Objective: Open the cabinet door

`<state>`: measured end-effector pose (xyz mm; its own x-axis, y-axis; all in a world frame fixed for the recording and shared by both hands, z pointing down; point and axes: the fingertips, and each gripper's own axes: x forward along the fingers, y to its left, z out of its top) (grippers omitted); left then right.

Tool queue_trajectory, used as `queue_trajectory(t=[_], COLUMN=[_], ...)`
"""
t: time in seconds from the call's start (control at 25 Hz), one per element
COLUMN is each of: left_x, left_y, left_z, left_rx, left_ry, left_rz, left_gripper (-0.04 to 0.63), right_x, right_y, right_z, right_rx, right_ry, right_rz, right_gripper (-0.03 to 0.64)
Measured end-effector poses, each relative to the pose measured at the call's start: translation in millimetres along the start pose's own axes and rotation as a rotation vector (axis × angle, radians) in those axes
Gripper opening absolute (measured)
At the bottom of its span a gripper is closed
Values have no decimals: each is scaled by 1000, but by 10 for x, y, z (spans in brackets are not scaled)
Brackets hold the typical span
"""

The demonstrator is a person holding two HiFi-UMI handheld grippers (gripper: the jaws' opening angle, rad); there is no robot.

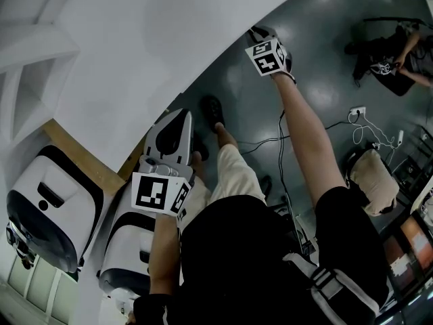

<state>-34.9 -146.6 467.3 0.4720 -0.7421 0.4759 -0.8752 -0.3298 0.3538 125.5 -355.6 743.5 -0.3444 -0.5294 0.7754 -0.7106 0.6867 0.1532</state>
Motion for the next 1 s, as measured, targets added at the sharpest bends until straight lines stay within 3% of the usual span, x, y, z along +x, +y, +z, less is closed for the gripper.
queue_trajectory(t=[1.0], left_x=[-129], left_y=[3], left_z=[-71], left_rx=[4], left_ry=[6], left_rz=[-11], left_gripper=[23], right_x=[-314], right_y=[-1], right_z=[-461], right_rx=[18], right_ry=[30], right_rz=[-23], right_gripper=[89])
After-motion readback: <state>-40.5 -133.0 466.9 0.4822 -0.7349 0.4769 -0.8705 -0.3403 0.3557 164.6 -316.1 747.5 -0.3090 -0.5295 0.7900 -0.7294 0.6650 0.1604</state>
